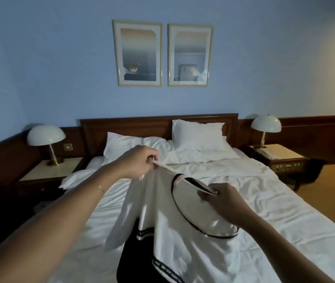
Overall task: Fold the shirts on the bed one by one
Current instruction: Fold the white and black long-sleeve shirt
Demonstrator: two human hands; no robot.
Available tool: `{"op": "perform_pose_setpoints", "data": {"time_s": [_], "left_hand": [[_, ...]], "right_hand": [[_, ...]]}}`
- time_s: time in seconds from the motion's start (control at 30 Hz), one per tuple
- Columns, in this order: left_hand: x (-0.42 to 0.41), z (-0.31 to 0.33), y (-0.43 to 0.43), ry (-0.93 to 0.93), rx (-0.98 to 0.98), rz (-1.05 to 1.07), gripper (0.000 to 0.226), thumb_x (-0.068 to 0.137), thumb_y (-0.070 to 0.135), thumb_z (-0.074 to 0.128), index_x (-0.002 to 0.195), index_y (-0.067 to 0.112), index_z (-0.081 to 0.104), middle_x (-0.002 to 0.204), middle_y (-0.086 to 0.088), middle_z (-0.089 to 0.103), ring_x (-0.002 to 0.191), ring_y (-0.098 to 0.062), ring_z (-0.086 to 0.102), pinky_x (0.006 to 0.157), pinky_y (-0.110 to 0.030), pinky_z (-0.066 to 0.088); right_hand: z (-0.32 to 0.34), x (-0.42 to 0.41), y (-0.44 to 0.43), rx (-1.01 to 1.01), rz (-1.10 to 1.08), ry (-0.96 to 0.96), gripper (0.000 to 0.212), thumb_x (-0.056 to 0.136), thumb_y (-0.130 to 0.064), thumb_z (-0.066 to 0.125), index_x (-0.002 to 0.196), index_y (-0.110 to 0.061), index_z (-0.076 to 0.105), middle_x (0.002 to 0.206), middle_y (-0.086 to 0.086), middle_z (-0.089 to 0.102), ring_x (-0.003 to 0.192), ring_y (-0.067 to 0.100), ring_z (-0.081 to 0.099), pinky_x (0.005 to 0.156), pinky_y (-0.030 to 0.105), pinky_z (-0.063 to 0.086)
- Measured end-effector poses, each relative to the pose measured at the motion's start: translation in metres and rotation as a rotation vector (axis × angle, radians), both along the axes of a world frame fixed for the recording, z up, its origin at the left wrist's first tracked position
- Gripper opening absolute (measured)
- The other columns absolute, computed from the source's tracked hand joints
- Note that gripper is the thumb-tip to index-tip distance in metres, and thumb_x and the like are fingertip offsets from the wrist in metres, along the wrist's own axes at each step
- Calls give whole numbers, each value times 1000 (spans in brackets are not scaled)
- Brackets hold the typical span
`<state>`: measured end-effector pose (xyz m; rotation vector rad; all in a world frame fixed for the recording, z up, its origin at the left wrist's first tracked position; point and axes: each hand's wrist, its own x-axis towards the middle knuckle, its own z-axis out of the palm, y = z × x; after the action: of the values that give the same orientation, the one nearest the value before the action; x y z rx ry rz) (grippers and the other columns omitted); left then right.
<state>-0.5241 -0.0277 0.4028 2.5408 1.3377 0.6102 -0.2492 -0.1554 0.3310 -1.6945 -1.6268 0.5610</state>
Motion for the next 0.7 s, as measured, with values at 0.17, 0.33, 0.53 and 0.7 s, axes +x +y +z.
{"op": "perform_pose_setpoints", "data": {"time_s": [0.17,0.33,0.53,0.7], "left_hand": [[14,-6,4,-261,169,118,29,91,3,67,94,27,82,88,10,61,78,-8,58,71,-28,46],[23,0,-29,-553,-313,-187,46,89,-19,51,97,15,82,81,-5,77,64,-27,68,54,-31,54],[26,0,-51,-823,-456,-342,42,90,-21,54,94,12,80,88,-6,78,77,-20,70,68,-34,56],[40,-49,-67,-1320,-546,-238,42,83,8,54,120,14,72,107,-11,73,93,-24,69,74,-34,53]], "right_hand": [[8,-66,-31,4,463,209,62,108,-48,49,64,-4,40,60,4,39,57,16,37,58,33,32],[23,-59,1,299,78,381,20,105,-33,57,103,-25,75,103,-1,71,94,17,66,77,31,54],[43,-44,34,121,403,166,4,96,-15,69,98,-16,72,96,-9,72,91,8,66,81,30,50],[62,-50,42,337,279,293,33,103,-23,64,77,-6,52,66,-10,46,62,6,43,56,22,36]]}}
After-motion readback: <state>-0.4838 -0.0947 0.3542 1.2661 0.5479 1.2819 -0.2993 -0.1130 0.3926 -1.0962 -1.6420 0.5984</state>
